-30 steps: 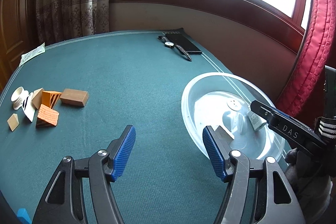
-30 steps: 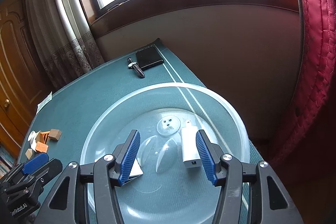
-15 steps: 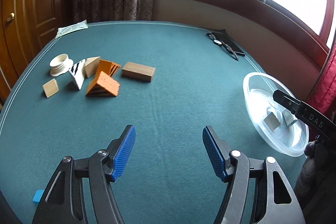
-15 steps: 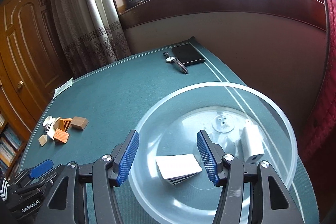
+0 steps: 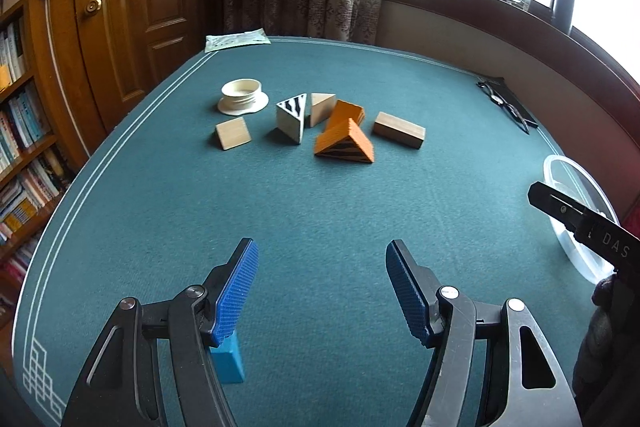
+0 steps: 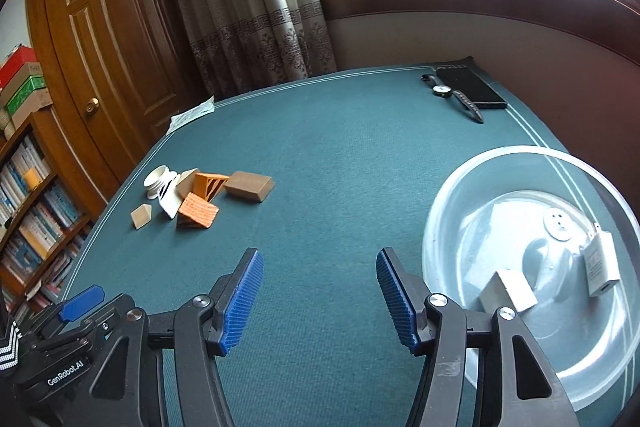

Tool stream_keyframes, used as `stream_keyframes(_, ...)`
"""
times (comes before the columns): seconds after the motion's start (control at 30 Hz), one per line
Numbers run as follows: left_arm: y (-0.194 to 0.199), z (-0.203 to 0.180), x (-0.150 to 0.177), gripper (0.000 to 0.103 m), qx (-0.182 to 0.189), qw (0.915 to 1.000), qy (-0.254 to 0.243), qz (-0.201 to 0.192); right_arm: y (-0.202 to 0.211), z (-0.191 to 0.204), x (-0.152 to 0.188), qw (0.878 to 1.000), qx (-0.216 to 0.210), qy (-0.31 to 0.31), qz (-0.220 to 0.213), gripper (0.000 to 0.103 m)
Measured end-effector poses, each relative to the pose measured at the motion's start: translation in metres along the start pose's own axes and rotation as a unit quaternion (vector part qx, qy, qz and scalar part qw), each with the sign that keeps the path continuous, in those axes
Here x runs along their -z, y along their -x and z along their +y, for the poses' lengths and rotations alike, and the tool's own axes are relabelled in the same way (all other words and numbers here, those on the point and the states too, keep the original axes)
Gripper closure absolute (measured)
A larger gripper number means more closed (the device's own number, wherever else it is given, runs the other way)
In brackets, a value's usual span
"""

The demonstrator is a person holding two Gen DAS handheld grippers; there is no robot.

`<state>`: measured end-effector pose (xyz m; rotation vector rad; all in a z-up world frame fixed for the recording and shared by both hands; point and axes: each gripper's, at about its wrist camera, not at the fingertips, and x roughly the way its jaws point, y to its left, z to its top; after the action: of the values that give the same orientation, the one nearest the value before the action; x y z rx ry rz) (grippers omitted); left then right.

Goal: Organize rigid objects
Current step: 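Move the left tool back and grasp the blue foam cube, then grasp the orange sponge block with the right tool and lift it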

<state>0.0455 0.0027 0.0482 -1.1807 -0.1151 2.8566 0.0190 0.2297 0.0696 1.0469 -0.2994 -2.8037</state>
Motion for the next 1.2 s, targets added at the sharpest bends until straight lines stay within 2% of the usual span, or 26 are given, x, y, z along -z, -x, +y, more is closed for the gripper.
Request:
stream_keyframes(0.27,0.011,0.038,0.029,0.035,-0.045,0.9982,0.025,0.031,-0.012,0.027,0.013,0.999,-0.026,0.026,0.03,0.041)
stream_keyframes(0.53,0.005,0.051,0.051,0.037,-0.053,0.9962,0.038,0.059,-0.017,0.03,0.018,0.998,-0.029,0.025,0.044,0.041)
stream_keyframes(0.6,0.004,0.05,0.052,0.038,-0.058,0.9963,0.035,0.052,-0.016,0.03,0.018,0.998,-0.029,0.025,0.044,0.041)
stream_keyframes(0.77,0.002,0.05,0.05,0.054,-0.07,0.9964,0.027,0.04,-0.016,0.03,0.02,0.998,-0.027,0.026,0.047,0.041)
stream_keyframes(0.9,0.003,0.051,0.049,0.072,-0.068,0.9967,0.028,0.033,-0.017,0.031,0.021,0.998,-0.028,0.028,0.05,0.041)
stream_keyframes(1.2,0.001,0.048,0.042,0.072,-0.052,0.9979,0.033,0.018,-0.026,0.043,0.017,0.995,-0.047,0.046,0.071,0.041)
